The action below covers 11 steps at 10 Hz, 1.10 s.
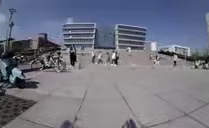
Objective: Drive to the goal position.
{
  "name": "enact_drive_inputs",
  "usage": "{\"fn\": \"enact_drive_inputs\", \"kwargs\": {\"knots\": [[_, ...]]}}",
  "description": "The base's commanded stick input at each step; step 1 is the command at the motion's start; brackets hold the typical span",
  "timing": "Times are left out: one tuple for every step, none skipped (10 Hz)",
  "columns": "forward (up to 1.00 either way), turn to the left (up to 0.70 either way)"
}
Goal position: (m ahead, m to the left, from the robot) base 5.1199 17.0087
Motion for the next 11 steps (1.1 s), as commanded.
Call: {"fn": "enact_drive_inputs", "kwargs": {"knots": [[1.0,0.0],[1.0,0.0],[1.0,0.0],[1.0,0.0],[1.0,0.0],[1.0,0.0],[0.71,0.0],[0.0,0.0],[0.0,0.0],[0.0,0.0],[0.0,0.0]]}}
